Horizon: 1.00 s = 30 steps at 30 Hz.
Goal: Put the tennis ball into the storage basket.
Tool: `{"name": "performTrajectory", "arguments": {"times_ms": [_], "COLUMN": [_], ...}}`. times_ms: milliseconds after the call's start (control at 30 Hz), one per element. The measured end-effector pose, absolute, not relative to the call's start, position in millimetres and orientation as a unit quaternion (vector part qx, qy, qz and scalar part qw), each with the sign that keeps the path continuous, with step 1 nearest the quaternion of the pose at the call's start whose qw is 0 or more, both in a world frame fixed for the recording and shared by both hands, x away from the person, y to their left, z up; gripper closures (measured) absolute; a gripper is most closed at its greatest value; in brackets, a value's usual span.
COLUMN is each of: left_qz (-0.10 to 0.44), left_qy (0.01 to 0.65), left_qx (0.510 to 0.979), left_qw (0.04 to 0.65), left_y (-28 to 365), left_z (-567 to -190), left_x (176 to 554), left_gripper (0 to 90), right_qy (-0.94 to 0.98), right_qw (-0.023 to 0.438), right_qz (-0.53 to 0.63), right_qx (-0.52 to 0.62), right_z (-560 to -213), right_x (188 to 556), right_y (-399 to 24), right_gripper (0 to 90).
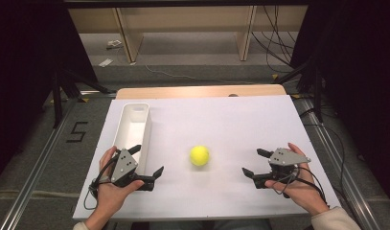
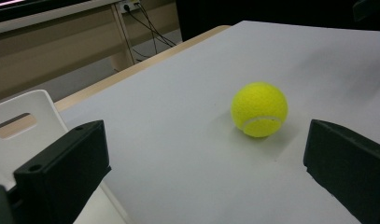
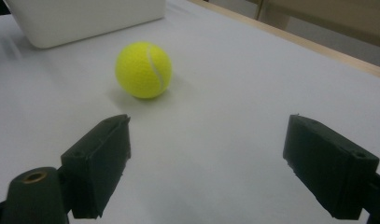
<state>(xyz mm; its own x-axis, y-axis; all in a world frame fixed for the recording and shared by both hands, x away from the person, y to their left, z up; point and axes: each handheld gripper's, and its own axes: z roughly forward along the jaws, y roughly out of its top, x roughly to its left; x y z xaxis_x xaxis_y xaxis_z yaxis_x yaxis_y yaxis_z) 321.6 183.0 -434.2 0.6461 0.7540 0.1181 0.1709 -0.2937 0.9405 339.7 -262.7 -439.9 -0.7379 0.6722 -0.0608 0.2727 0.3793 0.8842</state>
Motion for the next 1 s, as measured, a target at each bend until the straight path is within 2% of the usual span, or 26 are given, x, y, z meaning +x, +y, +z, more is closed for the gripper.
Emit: {"name": "performTrajectory", "arguments": {"times_ms": [1000], "left_qz": [0.290], "left_qy": [0.308], "left_qx": [0.750], "left_qw": [0.508], "left_y": [183], "left_z": [-433], "left_x": [320], "left_gripper": [0.0], "right_qy": [0.806], "right_qw": [0.193], "right_qz": [0.484], "right_qx": [0.281], "right_z": [-440], "right_x": [347], "right_y": [-236], "right_gripper": [16.6]}}
